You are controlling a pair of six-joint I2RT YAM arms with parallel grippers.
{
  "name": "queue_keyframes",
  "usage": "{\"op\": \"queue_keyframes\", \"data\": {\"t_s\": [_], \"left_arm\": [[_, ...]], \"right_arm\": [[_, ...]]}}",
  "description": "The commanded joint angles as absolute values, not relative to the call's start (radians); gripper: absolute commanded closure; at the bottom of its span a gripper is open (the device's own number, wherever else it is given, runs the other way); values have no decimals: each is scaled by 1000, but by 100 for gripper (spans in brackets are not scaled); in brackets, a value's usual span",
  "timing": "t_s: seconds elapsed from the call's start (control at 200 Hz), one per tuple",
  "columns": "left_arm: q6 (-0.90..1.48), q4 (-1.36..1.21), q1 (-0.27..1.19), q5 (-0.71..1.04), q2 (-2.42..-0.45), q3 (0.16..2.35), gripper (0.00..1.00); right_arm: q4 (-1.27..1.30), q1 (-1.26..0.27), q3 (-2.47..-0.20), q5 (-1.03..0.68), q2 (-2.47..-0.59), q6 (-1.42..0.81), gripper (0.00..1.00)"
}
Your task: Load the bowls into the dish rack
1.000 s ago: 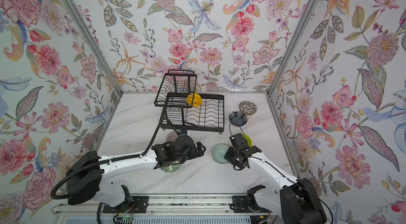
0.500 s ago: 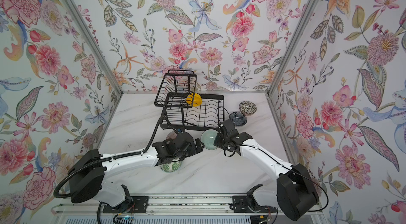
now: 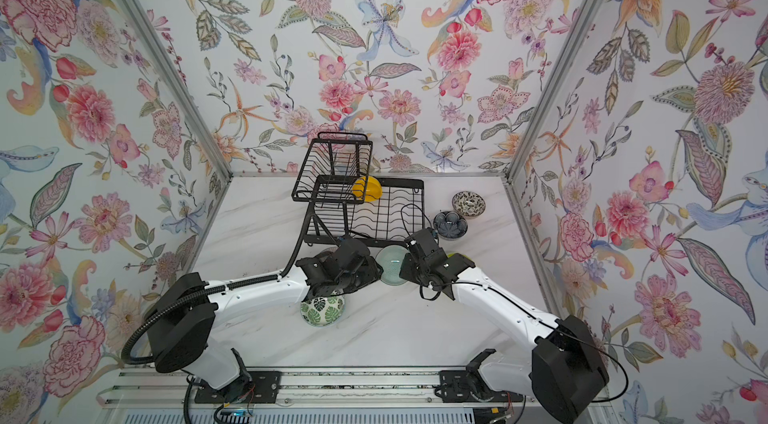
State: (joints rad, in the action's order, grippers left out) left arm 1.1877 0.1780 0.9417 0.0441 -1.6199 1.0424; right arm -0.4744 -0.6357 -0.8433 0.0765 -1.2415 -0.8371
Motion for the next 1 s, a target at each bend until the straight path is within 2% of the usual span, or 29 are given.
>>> {"op": "queue_keyframes", "data": {"t_s": [0.0,0.085,0.255,0.56,0.64,0.811,0.901,0.931,0.991], "left_arm": [[1178,231,934,23,-1631,1074,53],[1184,228,934,19,-1627,1068,61],[1179,225,936,24,-1637,1078,70],[1171,202,935,38,-1658,1101,100],[1166,207,936,40,-1660,1104,100],[1160,214,936,21,-1655,1103,100],[1154,219,936,11,-1656,1107,100],[1152,222,936,7,-1658,1109,100],[1150,234,936,-1,-1660,1116,100]], "right_arm": [[-422,-646,-858,115,-1186,-826,100],[-404,-647,-840,114,-1166,-828,100],[-372,-656,-804,98,-1156,-851,100],[-372,-668,-814,87,-1183,-836,96],[-370,-667,-816,87,-1189,-832,94],[-372,-662,-817,83,-1201,-824,75],[-372,-652,-818,73,-1203,-822,71],[-373,-646,-818,69,-1203,-822,66],[-375,-633,-822,58,-1197,-823,49]]}}
